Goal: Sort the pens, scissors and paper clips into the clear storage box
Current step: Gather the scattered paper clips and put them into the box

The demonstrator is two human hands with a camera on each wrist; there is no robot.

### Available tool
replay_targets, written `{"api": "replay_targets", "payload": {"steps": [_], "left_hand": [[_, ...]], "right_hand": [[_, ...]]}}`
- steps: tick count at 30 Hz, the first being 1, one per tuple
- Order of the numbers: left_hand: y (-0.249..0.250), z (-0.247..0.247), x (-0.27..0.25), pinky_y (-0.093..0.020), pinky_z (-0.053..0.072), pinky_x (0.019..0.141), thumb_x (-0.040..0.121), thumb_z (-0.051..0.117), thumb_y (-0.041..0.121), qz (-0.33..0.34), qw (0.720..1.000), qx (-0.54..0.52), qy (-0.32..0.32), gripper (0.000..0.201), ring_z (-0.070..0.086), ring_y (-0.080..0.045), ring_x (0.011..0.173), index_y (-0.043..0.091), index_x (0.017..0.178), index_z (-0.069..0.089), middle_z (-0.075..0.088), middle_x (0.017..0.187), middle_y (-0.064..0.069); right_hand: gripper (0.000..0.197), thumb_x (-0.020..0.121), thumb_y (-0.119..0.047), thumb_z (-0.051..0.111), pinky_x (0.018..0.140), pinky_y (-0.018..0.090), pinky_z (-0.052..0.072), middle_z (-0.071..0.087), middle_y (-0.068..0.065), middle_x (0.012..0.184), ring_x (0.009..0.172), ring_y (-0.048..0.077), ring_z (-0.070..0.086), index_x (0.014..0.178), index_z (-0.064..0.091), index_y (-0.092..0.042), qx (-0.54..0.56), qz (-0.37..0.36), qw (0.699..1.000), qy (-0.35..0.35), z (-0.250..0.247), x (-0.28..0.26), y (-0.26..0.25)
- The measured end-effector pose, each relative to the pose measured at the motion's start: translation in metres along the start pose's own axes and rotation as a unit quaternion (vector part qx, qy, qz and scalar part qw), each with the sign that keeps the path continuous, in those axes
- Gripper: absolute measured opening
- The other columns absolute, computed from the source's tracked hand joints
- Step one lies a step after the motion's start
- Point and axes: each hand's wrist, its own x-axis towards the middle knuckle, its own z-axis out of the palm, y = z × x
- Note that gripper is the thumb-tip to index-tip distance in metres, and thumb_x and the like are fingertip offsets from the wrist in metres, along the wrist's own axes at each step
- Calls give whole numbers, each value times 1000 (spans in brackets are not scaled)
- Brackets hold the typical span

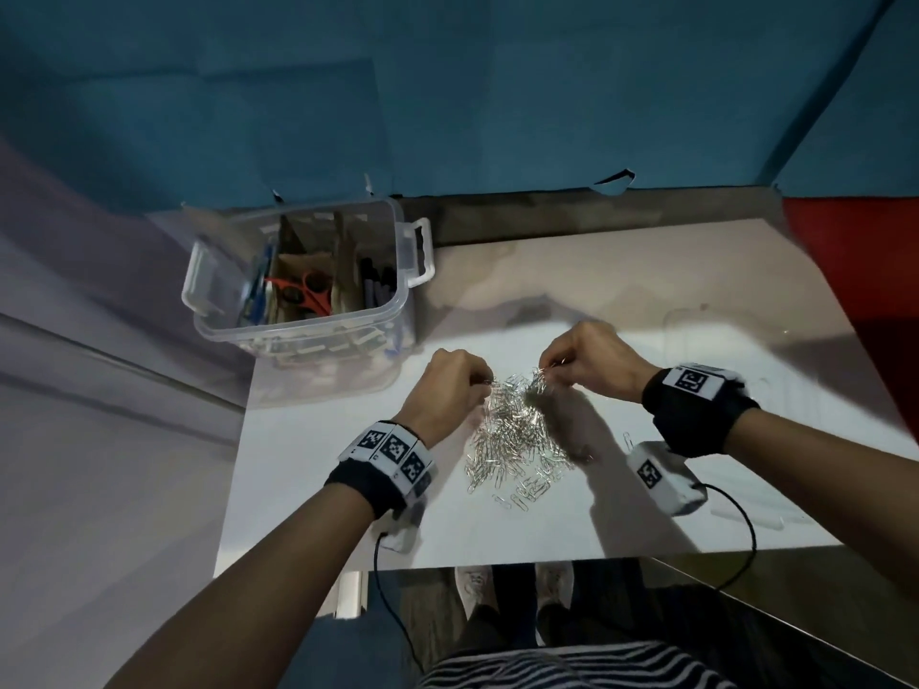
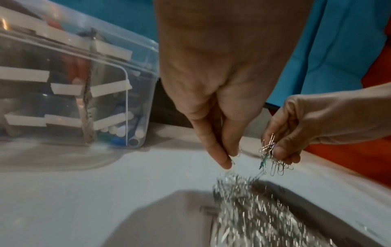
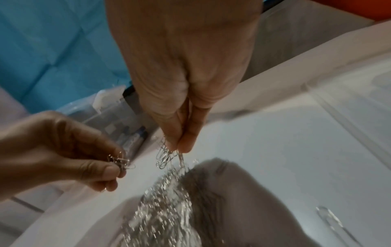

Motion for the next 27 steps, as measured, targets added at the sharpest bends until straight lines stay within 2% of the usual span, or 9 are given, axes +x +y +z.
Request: {"api": "replay_targets", "payload": {"steps": [3, 8, 11, 15, 18, 21, 23, 25, 27], "left_hand": [[13, -34, -7, -26, 57, 68, 86, 72, 4, 10, 998, -55, 28, 7, 72, -13, 67, 4, 91, 78, 75, 75, -6], [20, -111, -15, -11, 54, 66, 85, 77, 7, 12, 988, -111, 107, 10, 72, -2, 67, 9, 95, 80, 76, 77, 4], [2, -163, -14, -15, 57, 69, 85, 79, 11, -6, 978, -122, 167, 13, 73, 0, 71, 11, 98, 79, 77, 83, 6], [-39, -224, 2, -4, 46, 59, 83, 79, 8, -61, 969, -74, 230, 8, 66, 7, 62, 9, 91, 80, 76, 82, 2], [-72, -249, 19, -20, 51, 62, 71, 74, 22, -87, 968, 0, 237, 13, 71, -13, 70, 11, 74, 78, 76, 74, -4], [-91, -251, 45, -29, 52, 63, 75, 74, 25, -155, 963, 5, 221, 23, 69, -16, 72, 3, 72, 73, 74, 74, -13], [-104, -244, 62, -30, 55, 76, 78, 72, 29, -188, 960, 6, 209, 23, 71, -18, 89, 9, 88, 77, 77, 92, -9], [-111, -239, 73, -36, 56, 89, 74, 62, 36, -202, 960, 30, 193, 36, 70, -25, 103, 21, 103, 77, 76, 109, -8], [-108, -241, 75, -41, 54, 97, 80, 60, 28, -213, 957, 54, 191, 42, 67, -29, 112, 22, 120, 72, 71, 122, -10]], "right_hand": [[8, 76, -11, 79, 68, 24, 56, 72, -10, 61, 61, 8, 70, 75, 78, -19, 45, 12, 998, 29, -21, 7, -14], [4, 79, -8, 80, 66, 25, 58, 76, 5, 72, 68, 15, 72, 82, 79, -10, 164, -9, 985, 58, -56, 28, -73], [8, 80, -9, 81, 72, 27, 60, 77, 8, 78, 73, 19, 74, 87, 78, -7, 221, -33, 973, 51, -66, 54, -115], [17, 77, -5, 82, 71, 30, 60, 76, 14, 79, 67, 19, 72, 92, 76, -1, 256, -48, 963, 65, -59, 110, -168], [19, 76, 0, 81, 61, 24, 56, 74, 17, 80, 63, 21, 69, 93, 75, 5, 268, -30, 959, 83, -40, 151, -204], [16, 76, 5, 78, 50, 17, 51, 69, 9, 61, 49, 8, 61, 92, 75, 6, 255, -3, 961, 108, -16, 191, -233], [17, 77, 0, 77, 61, 20, 51, 72, 5, 68, 62, 7, 65, 94, 77, 1, 199, 2, 972, 122, -2, 212, -245], [19, 79, -6, 73, 81, 27, 54, 76, 9, 96, 91, 18, 70, 97, 79, -7, 119, 8, 987, 105, 7, 225, -249], [22, 81, -7, 67, 92, 34, 54, 74, 11, 108, 105, 26, 68, 100, 78, -10, 61, 9, 995, 77, 11, 228, -249]]}}
